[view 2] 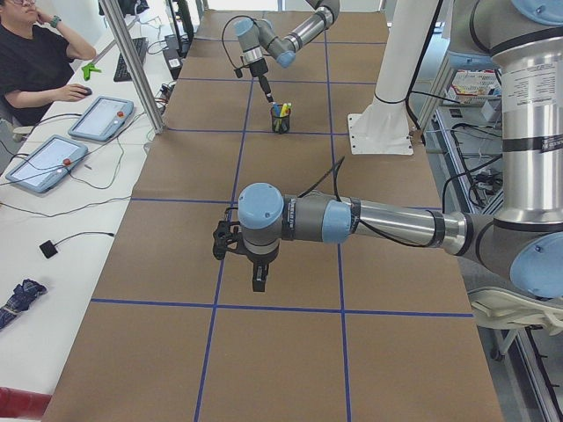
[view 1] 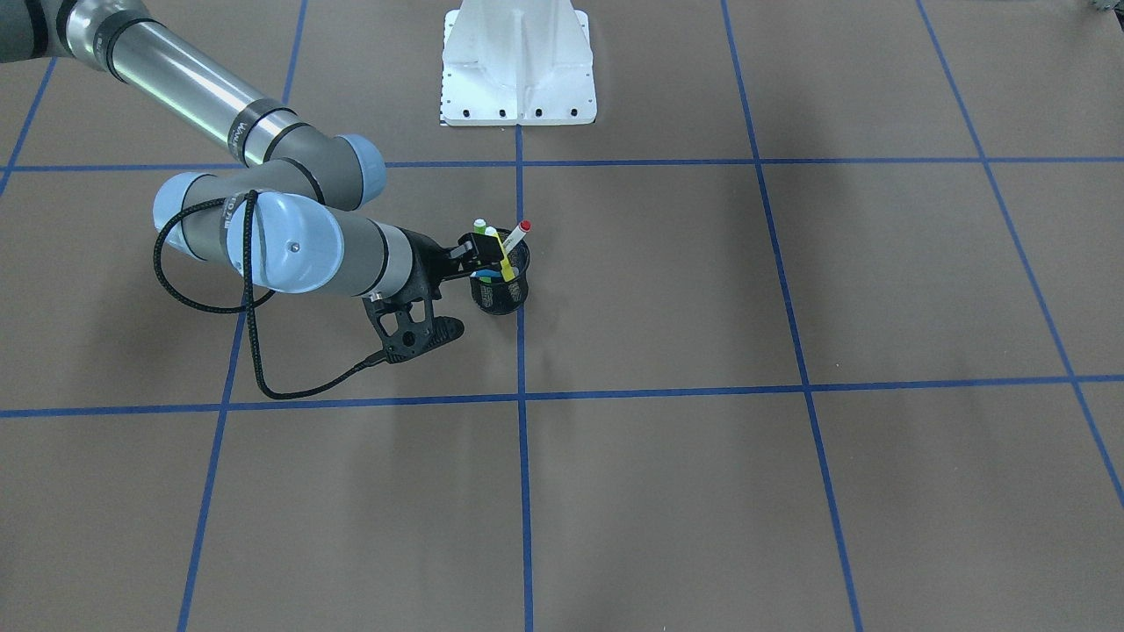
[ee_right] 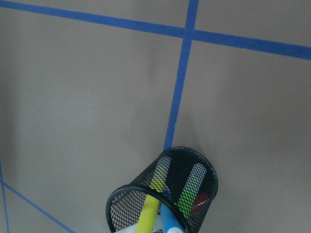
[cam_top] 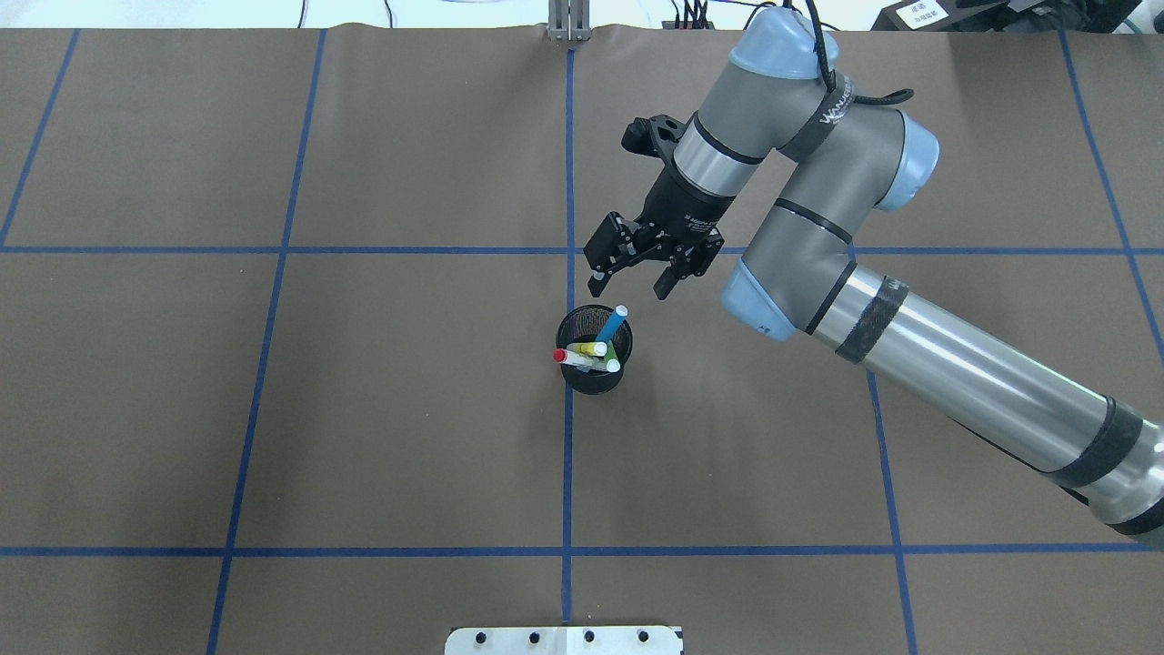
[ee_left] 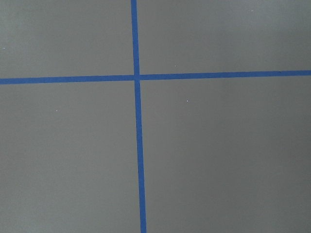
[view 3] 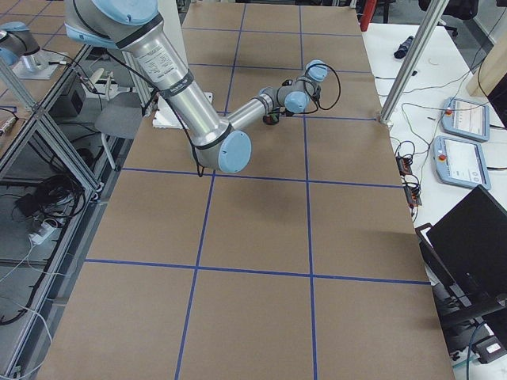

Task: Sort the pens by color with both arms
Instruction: 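Move the right gripper toward the black mesh pen cup, then lower the right gripper and grasp the blue marker in the cup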

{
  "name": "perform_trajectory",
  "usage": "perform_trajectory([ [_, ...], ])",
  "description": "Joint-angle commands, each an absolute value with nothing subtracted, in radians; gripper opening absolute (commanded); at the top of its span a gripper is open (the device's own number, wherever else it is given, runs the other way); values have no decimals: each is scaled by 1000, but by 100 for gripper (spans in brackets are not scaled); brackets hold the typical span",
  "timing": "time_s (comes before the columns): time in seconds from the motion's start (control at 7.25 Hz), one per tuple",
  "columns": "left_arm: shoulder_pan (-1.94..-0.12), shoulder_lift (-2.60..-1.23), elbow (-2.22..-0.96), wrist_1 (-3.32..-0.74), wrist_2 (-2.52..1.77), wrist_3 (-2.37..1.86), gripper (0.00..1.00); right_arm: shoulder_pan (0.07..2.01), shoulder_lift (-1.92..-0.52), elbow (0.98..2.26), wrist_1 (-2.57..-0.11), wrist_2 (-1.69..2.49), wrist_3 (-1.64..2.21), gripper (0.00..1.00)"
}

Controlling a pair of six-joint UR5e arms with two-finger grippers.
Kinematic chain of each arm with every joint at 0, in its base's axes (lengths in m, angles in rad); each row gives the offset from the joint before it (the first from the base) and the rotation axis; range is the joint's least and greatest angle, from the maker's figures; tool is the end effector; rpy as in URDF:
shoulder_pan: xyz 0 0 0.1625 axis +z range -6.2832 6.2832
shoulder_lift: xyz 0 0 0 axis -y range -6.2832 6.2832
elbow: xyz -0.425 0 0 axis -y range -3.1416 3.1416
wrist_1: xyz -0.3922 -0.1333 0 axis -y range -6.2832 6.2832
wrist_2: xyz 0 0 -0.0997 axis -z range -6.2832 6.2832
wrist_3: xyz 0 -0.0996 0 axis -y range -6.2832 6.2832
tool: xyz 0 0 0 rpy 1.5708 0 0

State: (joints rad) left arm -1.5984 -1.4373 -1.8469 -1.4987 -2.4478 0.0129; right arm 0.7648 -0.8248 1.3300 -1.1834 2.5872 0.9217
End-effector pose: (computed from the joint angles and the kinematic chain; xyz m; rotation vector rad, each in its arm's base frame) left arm -0.0687 -0.4339 0.5845 0.0837 0.8751 0.0172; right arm -0.4967 -0.5440 0.2401 -0.1906 -1.2271 -0.3522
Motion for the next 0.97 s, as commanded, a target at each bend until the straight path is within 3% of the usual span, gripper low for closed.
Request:
perform_trajectory([
  [0.0,-1598,-1439,-1847,-1499,-2448,12,100,764,-824,1328,-1181,2586,950,83],
  [0.41,-1598,-1440,-1847,-1499,-2459,12,100,749,-822,1330,-1181,2588,950,82],
  [0.69,-1598,-1440,-1847,-1497,-2459,12,100,744,-825,1331,-1181,2588,951,60],
  [0.83,-1598,-1439,-1847,-1497,-2459,12,100,742,-828,1331,-1181,2586,951,56],
])
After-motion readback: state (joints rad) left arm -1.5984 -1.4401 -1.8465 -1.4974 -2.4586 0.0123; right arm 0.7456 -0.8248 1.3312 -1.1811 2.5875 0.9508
